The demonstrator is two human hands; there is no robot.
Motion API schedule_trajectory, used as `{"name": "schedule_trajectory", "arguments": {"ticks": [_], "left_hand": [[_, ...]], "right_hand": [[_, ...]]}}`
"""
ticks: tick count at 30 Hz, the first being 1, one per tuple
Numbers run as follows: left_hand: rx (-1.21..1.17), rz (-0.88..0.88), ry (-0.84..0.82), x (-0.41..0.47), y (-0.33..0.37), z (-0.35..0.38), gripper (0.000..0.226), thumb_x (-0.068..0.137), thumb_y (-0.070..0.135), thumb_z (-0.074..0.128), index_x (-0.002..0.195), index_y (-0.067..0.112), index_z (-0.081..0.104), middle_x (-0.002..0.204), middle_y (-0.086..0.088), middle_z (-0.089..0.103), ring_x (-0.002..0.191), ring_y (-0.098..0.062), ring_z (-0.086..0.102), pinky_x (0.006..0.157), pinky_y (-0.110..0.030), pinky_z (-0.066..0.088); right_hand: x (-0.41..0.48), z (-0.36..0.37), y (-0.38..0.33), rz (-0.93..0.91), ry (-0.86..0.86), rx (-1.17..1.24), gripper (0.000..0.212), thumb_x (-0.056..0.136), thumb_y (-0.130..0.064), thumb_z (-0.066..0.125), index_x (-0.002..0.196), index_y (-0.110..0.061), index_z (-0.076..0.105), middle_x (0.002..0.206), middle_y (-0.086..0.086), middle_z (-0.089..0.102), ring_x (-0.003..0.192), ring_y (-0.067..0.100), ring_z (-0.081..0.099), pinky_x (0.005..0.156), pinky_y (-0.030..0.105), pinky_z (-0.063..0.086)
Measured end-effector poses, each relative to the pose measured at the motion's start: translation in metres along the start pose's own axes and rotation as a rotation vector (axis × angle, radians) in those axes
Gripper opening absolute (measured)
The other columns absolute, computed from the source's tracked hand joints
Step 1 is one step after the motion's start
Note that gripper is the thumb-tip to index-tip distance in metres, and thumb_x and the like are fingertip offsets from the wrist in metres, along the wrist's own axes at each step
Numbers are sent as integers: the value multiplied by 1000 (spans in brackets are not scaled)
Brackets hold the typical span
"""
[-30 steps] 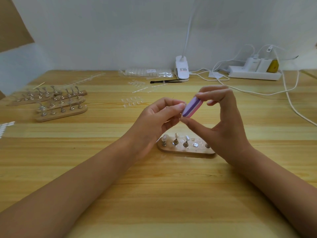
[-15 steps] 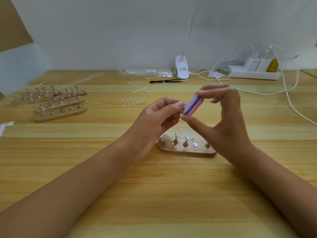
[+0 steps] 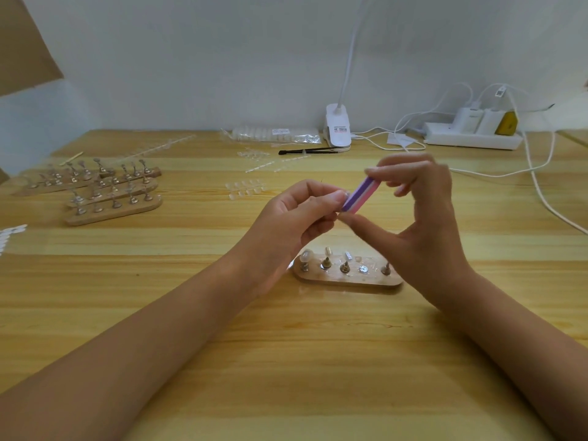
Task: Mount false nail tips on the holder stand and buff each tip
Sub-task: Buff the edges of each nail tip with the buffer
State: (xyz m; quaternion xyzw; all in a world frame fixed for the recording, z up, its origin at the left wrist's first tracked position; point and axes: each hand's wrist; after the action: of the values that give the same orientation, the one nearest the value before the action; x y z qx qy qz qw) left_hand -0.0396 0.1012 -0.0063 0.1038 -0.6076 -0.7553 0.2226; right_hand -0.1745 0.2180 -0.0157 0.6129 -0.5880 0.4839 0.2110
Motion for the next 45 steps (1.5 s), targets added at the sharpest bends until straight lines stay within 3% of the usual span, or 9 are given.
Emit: {"name": "schedule_trajectory", "arguments": {"ticks": [4,7,10,15,21,27,31,35,45], "left_hand": [[8,13,-6,0,-1,1,12,82,27,64,89,18,66,85,2,68,78,-5,64,76,-16,52],[7,29,-12,0,0,0,10,81,28,65,86,20,69,86,3,69,84,-6,64,81,-18,52],[-1,21,-12,0,-1,-1,12,81,28,66,88,20,69,89,0,70,92,-13,64,77,-17,52],[-29,10,3,1,-2,-1,7,79,27,68,82,21,71,90,-1,71,92,-11,66,79,-17,52],[-69,-12,11,2,-2,-2,5,76,31,74,78,26,73,91,-1,69,90,-12,62,81,-18,53],[-64,-24,15,2,-4,-3,8,79,29,71,83,23,72,93,-3,70,97,-17,61,83,-19,53],[-57,-35,14,2,-3,-3,10,80,29,69,85,21,70,94,-6,66,98,-20,59,81,-20,55],[-70,-33,20,2,-4,-2,8,79,28,70,84,22,71,87,-2,66,86,-13,61,80,-19,54],[-1,-16,7,2,-5,-3,13,84,34,70,89,22,71,94,-4,69,98,-17,63,83,-20,53]], "right_hand": [[-2,2,3,-47,-55,-55,46,81,-37,73,115,-14,53,113,-2,49,105,10,42,90,18,34],[-2,3,3,-3,-13,-37,47,79,-34,76,113,-7,57,113,-1,49,105,12,43,89,23,38],[-4,5,1,-91,-75,-69,47,80,-39,73,115,-17,50,111,-3,48,105,14,44,92,24,35],[-3,4,2,-63,-30,-60,48,81,-39,73,115,-19,47,113,-3,48,107,18,46,94,24,34],[1,1,3,-23,0,-60,48,80,-36,73,112,-3,59,113,-1,49,107,14,44,92,25,36],[1,1,3,-40,-29,-84,49,80,-37,74,113,-5,60,114,-2,51,108,15,44,95,22,33],[0,1,3,-71,-81,-89,49,79,-38,74,111,-5,62,112,-2,52,107,16,46,93,27,34],[3,-2,4,5,-12,-82,51,78,-36,75,114,-4,60,114,-2,51,109,15,45,91,30,37],[1,-1,4,-56,-77,-131,50,80,-40,73,113,-5,63,113,-1,54,107,20,47,93,34,36]]}}
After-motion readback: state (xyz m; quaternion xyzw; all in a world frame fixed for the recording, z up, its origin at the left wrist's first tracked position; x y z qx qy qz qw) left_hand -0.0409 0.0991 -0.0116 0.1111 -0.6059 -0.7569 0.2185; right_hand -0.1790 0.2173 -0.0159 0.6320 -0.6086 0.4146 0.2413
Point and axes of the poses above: each hand's wrist, its own x-axis towards the middle knuckle, its own z-axis out of the palm, y = z × x
